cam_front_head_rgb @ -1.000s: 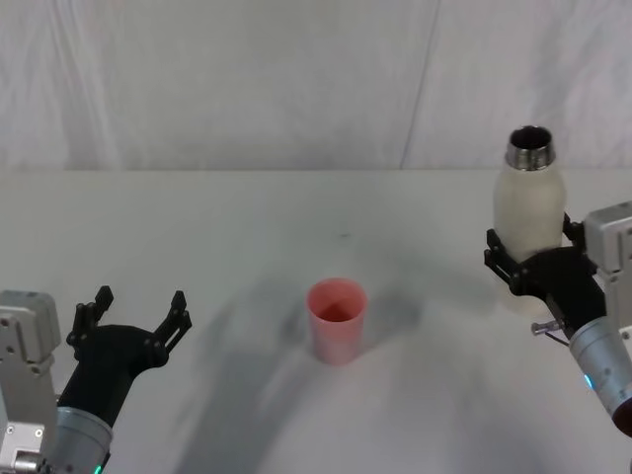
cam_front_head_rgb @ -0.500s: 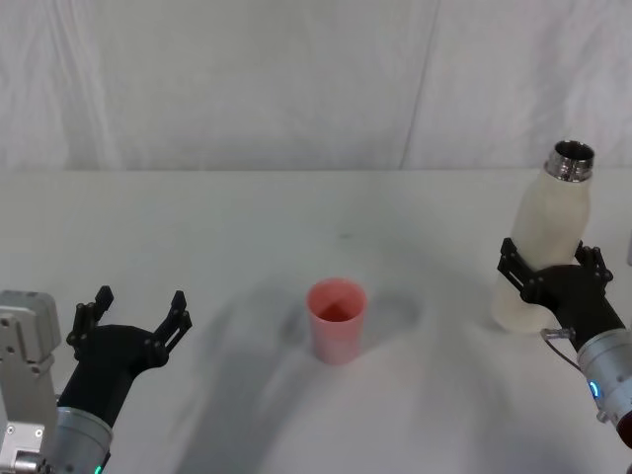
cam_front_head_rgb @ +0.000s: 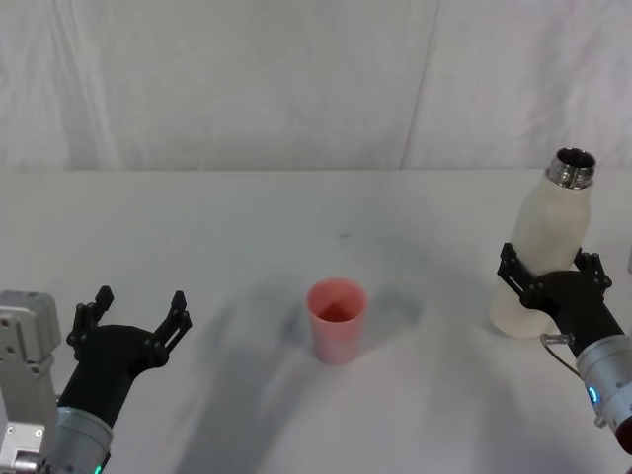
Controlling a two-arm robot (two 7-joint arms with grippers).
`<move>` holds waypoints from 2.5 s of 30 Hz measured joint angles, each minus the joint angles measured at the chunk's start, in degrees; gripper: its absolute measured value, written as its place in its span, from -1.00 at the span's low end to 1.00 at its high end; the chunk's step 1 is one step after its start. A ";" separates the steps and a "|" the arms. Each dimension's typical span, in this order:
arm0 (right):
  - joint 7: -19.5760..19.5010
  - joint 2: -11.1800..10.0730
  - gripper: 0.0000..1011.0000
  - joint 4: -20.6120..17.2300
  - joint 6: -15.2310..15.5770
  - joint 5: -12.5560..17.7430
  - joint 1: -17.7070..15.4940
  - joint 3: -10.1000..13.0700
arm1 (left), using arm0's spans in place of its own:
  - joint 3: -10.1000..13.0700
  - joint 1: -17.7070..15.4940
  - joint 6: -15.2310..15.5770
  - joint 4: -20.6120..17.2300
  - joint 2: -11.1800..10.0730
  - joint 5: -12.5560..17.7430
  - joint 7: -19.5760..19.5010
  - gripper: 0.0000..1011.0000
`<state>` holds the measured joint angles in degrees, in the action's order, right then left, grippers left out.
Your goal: Grasp the thermos with one hand and pour water into the cup lid.
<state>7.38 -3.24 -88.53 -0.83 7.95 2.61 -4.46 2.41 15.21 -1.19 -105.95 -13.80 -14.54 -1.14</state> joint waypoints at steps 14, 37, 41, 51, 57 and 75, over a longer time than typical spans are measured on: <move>-0.22 -1.27 0.88 1.29 -1.93 -0.73 0.30 -1.04 | 0.00 0.00 0.00 0.00 0.00 0.00 0.00 0.98; -0.37 -1.35 0.88 3.37 -3.67 -1.16 0.94 -1.25 | 0.00 0.00 0.00 0.00 0.00 0.00 0.00 0.98; -0.37 -1.29 0.88 3.55 -3.82 -1.06 1.08 -1.11 | 0.00 0.00 0.00 0.00 0.00 0.00 0.00 0.98; -0.22 -1.20 0.88 3.71 -4.14 -0.70 1.22 -0.98 | 0.00 0.00 0.00 0.00 0.00 0.00 0.00 0.98; -0.21 -1.20 0.88 3.69 -4.08 -0.72 1.18 -1.02 | 0.00 0.00 0.00 0.00 0.00 0.00 0.00 0.98; -0.20 -1.21 0.98 3.57 -3.99 -0.78 1.12 -1.02 | 0.00 0.00 0.00 0.00 0.00 0.00 0.00 0.98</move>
<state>7.18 -4.45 -84.95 -4.82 7.17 3.73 -5.48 2.41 15.21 -1.19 -105.95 -13.81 -14.54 -1.13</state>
